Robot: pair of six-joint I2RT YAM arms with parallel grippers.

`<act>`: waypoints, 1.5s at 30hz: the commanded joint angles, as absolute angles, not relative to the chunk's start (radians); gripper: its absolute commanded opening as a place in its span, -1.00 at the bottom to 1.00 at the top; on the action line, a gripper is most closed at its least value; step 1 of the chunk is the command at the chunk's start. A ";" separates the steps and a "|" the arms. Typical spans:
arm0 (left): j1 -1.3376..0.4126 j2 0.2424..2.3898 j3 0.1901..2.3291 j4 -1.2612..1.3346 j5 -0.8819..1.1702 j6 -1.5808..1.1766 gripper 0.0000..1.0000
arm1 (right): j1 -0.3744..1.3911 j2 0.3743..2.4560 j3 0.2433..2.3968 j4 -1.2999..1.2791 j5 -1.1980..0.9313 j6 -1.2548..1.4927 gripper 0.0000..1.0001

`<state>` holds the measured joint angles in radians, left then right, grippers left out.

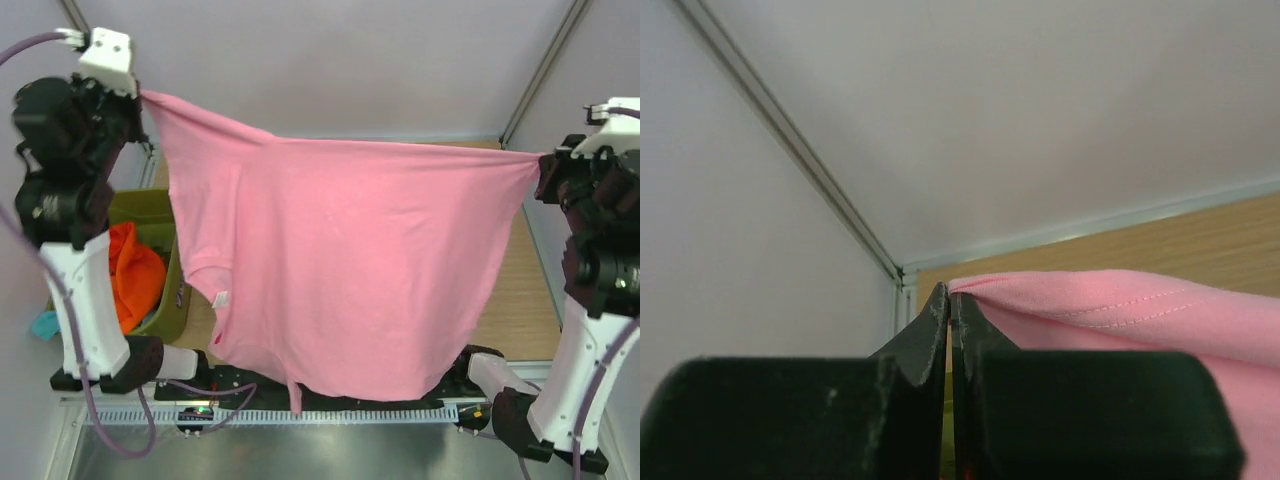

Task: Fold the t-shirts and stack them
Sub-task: Flatten the tshirt out, then fold the tshirt

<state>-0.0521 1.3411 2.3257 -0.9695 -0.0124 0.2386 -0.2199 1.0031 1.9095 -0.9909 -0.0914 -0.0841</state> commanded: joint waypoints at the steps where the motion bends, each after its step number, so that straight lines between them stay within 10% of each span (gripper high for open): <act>1: -0.046 1.520 2.230 -0.781 -0.035 0.285 -1.00 | -0.225 1.074 1.772 -0.764 -0.034 -0.098 -0.98; 15: -0.123 2.071 2.002 -0.551 0.074 0.353 -1.00 | -0.192 1.606 1.390 -0.388 -0.035 -0.182 -0.98; 45: -0.183 2.391 2.286 -0.385 -0.199 0.411 -1.00 | -0.112 2.272 1.994 -0.268 0.146 -0.262 -0.97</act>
